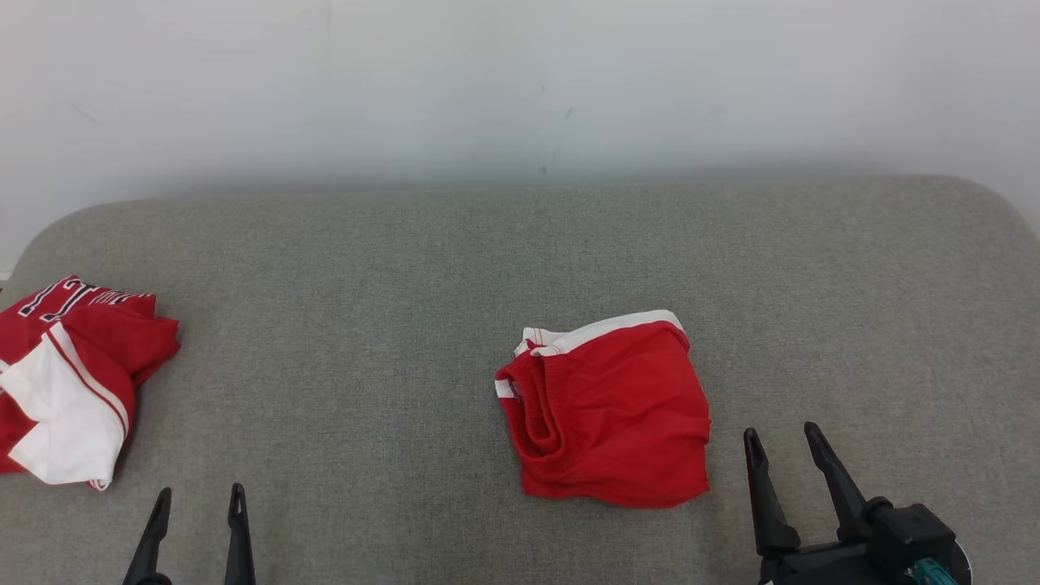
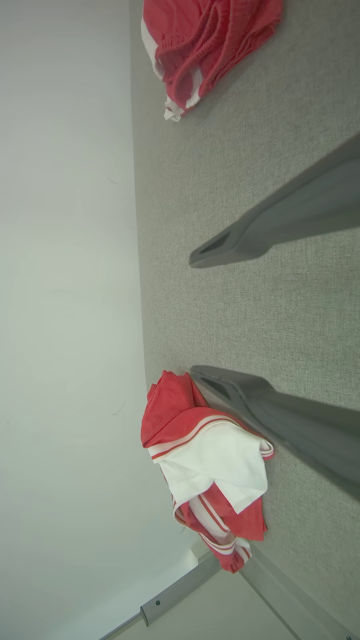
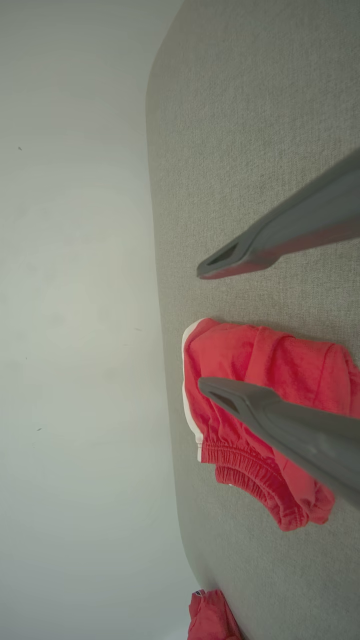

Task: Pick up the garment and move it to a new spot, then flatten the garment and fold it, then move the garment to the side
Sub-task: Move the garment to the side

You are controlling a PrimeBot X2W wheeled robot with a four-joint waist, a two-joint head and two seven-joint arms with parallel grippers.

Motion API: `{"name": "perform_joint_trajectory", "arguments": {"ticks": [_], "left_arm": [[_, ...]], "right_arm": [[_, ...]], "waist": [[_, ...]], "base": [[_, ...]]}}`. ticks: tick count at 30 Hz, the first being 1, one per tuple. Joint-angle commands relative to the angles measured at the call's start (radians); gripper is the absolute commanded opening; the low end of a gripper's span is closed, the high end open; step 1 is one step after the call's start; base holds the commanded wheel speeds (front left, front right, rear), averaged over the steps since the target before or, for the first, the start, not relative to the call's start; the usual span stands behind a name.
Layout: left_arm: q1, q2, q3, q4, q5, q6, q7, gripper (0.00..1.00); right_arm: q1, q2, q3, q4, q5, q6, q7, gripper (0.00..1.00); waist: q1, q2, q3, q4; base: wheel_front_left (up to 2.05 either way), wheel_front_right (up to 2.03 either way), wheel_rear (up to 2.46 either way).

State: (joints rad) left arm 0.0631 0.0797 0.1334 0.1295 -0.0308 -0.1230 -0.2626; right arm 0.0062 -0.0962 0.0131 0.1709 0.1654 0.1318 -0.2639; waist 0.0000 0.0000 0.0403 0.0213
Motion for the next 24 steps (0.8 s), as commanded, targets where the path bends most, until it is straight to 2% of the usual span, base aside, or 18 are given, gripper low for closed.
{"name": "perform_joint_trajectory", "arguments": {"ticks": [1,11,17,19,24], "left_arm": [[-0.001,-0.001,0.002,0.0,-0.001,0.001,-0.003,1.0],[0.002,-0.004,0.002,-0.005,0.001,0.004,-0.003,1.0],[-0.005,-0.007,0.011,-0.014,-0.003,0.007,-0.003,1.0],[-0.016,-0.008,0.007,-0.016,-0.002,0.006,-0.003,1.0],[-0.052,-0.008,-0.005,-0.016,0.0,0.004,-0.003,1.0]], "right_arm": [[0.002,0.001,0.0,0.002,-0.005,-0.003,0.0,1.0],[-0.004,-0.006,0.006,0.009,-0.004,-0.003,0.0,1.0],[-0.101,-0.031,0.053,0.038,0.004,-0.003,0.0,1.0],[-0.149,-0.041,0.064,0.07,0.009,-0.003,0.0,1.0],[-0.298,-0.07,0.112,0.255,0.018,-0.003,0.0,1.0]], "waist": [[0.0,0.0,0.0,0.001],[0.0,0.0,0.002,0.002],[0.0,0.0,0.021,-0.009],[0.0,0.0,0.03,-0.008],[0.0,0.0,0.066,0.01]], "base": [[0.0,0.0,0.0],[0.0,0.0,0.0],[0.0,0.0,0.0],[0.0,0.0,0.0],[0.0,0.0,0.0]]}}
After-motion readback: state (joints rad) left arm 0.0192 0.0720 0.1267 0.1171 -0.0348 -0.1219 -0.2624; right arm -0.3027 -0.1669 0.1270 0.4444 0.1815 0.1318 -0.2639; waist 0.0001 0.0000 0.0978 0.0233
